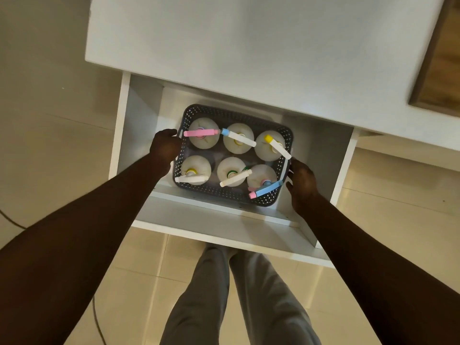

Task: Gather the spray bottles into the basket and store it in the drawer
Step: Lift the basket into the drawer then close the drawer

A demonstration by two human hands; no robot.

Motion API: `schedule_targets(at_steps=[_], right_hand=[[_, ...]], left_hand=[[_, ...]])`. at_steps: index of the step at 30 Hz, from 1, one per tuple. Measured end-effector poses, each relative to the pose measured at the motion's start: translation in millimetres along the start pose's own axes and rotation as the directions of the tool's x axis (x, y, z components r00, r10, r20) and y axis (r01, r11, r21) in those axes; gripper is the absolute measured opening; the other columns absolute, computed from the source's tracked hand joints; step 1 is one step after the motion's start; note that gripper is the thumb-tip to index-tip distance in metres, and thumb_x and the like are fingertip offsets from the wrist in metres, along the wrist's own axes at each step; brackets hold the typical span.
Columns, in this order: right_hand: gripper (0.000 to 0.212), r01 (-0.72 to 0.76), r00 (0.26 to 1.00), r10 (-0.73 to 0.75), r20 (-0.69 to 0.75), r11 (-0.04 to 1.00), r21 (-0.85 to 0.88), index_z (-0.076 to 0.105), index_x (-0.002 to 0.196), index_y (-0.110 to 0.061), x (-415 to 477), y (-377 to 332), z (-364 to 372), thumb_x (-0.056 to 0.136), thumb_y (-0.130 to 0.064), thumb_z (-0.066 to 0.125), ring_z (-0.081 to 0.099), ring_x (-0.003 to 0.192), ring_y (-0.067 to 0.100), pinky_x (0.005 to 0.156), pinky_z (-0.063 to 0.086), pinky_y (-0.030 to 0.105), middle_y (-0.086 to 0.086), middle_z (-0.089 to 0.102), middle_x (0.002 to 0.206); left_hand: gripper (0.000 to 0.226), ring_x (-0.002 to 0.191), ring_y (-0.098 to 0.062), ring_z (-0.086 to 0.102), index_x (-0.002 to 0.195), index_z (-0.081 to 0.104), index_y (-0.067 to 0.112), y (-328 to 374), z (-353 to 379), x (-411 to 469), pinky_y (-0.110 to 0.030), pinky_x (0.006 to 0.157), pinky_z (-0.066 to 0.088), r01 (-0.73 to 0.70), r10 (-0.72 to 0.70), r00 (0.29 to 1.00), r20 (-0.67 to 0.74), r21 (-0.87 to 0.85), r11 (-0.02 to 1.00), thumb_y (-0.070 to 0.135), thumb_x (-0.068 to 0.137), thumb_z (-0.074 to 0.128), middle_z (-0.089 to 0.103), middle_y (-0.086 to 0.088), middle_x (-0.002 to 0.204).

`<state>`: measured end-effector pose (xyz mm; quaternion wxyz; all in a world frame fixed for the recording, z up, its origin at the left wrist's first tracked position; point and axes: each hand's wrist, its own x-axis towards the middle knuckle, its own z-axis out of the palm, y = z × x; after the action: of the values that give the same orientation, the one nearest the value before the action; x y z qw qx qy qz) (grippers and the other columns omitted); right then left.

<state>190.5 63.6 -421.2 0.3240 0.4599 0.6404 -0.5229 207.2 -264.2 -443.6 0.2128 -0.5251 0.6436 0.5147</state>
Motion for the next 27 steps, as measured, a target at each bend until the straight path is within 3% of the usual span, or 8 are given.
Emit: schedule_targets(at_steps=[4, 8, 13, 17, 20, 22, 25, 27], right_hand=[[0.012, 0.076, 0.995, -0.08, -0.066, 0.995, -0.057, 0.062, 0.094, -0.032, -34, -2, -9, 0.104, -0.032, 0.056, 0.055, 0.116, 0.022, 0.113, 0.045, 0.044, -0.011, 0.06, 0.099], [0.038, 0.234, 0.968, -0.249, -0.036, 0.944, -0.234, 0.065, 0.134, -0.021, -91, 4, -39, 0.099, -0.037, 0.061, 0.058, 0.125, 0.02, 0.109, 0.045, 0.036, 0.0, 0.065, 0.134], [0.042, 0.298, 0.903, -0.4, -0.16, 0.847, -0.44, 0.062, 0.138, -0.027, -164, 33, -95, 0.097, -0.038, 0.064, 0.053, 0.136, 0.017, 0.112, 0.042, 0.034, -0.003, 0.059, 0.147], [0.054, 0.095, 0.886, -0.223, -0.407, 0.946, -0.311, 0.052, 0.149, -0.023, -193, 61, -124, 0.097, -0.033, 0.064, 0.048, 0.143, 0.027, 0.119, 0.039, 0.043, 0.005, 0.051, 0.155], [0.053, -0.062, 0.932, 0.063, -0.356, 0.998, 0.015, 0.047, 0.151, -0.008, -196, 69, -125, 0.101, -0.019, 0.061, 0.053, 0.136, 0.039, 0.108, 0.048, 0.04, 0.021, 0.054, 0.149], [0.042, -0.13, 0.939, 0.183, -0.291, 0.973, 0.193, 0.053, 0.144, 0.001, -192, 70, -121, 0.104, -0.01, 0.055, 0.059, 0.127, 0.043, 0.099, 0.049, 0.039, 0.028, 0.061, 0.137], [0.028, -0.157, 0.91, 0.169, -0.379, 0.986, 0.062, 0.061, 0.13, -0.004, -187, 70, -112, 0.103, -0.011, 0.054, 0.064, 0.12, 0.033, 0.098, 0.046, 0.033, 0.017, 0.071, 0.118], [0.019, -0.109, 0.877, 0.225, -0.424, 0.954, 0.281, 0.063, 0.117, -0.002, -184, 68, -114, 0.101, -0.011, 0.059, 0.06, 0.128, 0.034, 0.108, 0.047, 0.037, 0.017, 0.069, 0.116]], left_hand=[[0.046, 0.13, -0.041, 0.06, 0.145, 0.056, 0.003, -1, -20, -28, -0.034, 0.095, 0.047, -0.003, 0.002, 1.0, -0.008, -0.055, 0.998, 0.002, 0.1, 0.053, 0.059, -0.025, 0.145], [0.037, 0.111, -0.026, 0.065, 0.132, 0.067, 0.005, 3, -58, -82, -0.033, 0.097, 0.051, -0.128, 0.124, 0.987, -0.103, -0.036, 0.991, 0.003, 0.097, 0.056, 0.067, -0.019, 0.136], [0.041, 0.124, -0.022, 0.063, 0.134, 0.067, 0.014, -26, -117, -162, -0.029, 0.104, 0.049, -0.275, 0.339, 0.874, -0.347, 0.222, 0.936, 0.009, 0.094, 0.057, 0.066, -0.007, 0.136], [0.055, 0.144, -0.027, 0.048, 0.153, 0.047, 0.014, -59, -140, -189, -0.04, 0.121, 0.04, 0.017, -0.001, 0.911, -0.412, 0.034, 0.999, 0.017, 0.1, 0.061, 0.047, -0.012, 0.156], [0.008, 0.094, -0.023, 0.062, 0.11, 0.061, 0.013, -75, -140, -200, -0.035, 0.09, 0.054, 0.194, -0.282, 0.926, -0.249, -0.325, 0.926, 0.012, 0.102, 0.059, 0.062, -0.011, 0.107], [0.02, 0.08, -0.023, 0.058, 0.085, 0.055, 0.011, -78, -135, -207, -0.037, 0.087, 0.053, 0.202, -0.307, 0.936, -0.175, -0.448, 0.871, -0.001, 0.102, 0.056, 0.055, -0.008, 0.088], [0.021, 0.095, -0.035, 0.061, 0.081, 0.056, 0.003, -79, -126, -205, -0.045, 0.103, 0.055, 0.16, -0.317, 0.927, -0.2, -0.552, 0.818, -0.011, 0.096, 0.059, 0.056, -0.011, 0.087], [0.017, 0.085, -0.03, 0.063, 0.084, 0.057, 0.003, -79, -121, -202, -0.044, 0.104, 0.054, 0.141, -0.361, 0.9, -0.245, -0.619, 0.773, -0.008, 0.096, 0.061, 0.058, -0.011, 0.086]])
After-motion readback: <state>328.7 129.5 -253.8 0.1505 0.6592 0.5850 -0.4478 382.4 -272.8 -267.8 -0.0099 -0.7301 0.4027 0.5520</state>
